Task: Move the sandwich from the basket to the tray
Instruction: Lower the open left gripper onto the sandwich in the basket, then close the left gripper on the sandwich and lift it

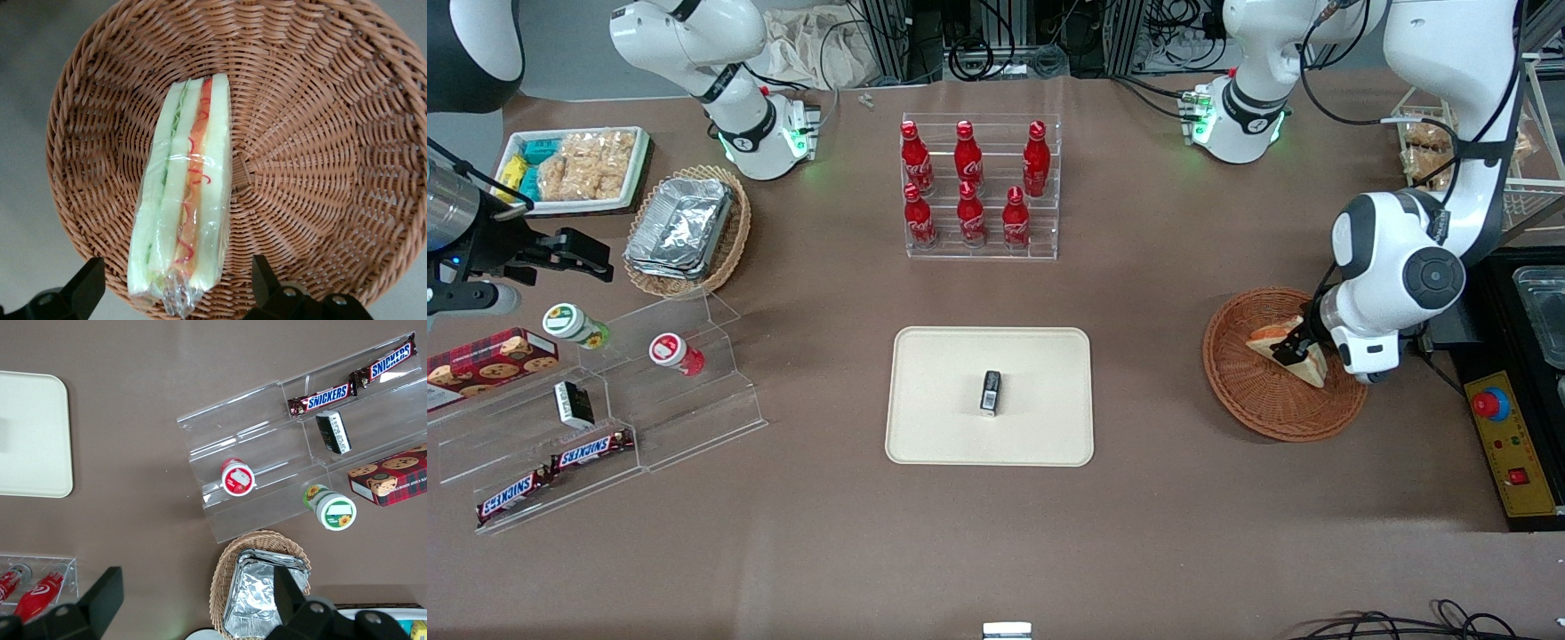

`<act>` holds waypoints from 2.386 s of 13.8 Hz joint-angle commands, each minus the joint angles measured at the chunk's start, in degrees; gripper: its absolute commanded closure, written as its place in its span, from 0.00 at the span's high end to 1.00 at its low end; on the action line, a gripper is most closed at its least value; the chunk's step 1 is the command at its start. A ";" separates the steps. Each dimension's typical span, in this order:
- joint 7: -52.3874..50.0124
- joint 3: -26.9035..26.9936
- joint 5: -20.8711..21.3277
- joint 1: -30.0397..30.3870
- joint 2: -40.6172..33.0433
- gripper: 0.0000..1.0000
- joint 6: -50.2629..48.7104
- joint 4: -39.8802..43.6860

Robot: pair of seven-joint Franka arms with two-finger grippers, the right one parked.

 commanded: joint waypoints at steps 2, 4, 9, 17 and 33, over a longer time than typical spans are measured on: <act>-1.82 0.83 1.50 -0.18 1.23 0.99 3.55 -1.25; -1.82 0.91 1.50 -0.09 2.20 0.99 4.52 -1.16; -1.82 1.18 1.50 -0.09 3.35 0.85 5.84 -1.16; -1.47 1.26 1.41 -0.09 -1.12 0.00 2.78 -0.55; 23.83 -8.30 -4.73 -1.76 -8.17 0.00 -24.75 20.72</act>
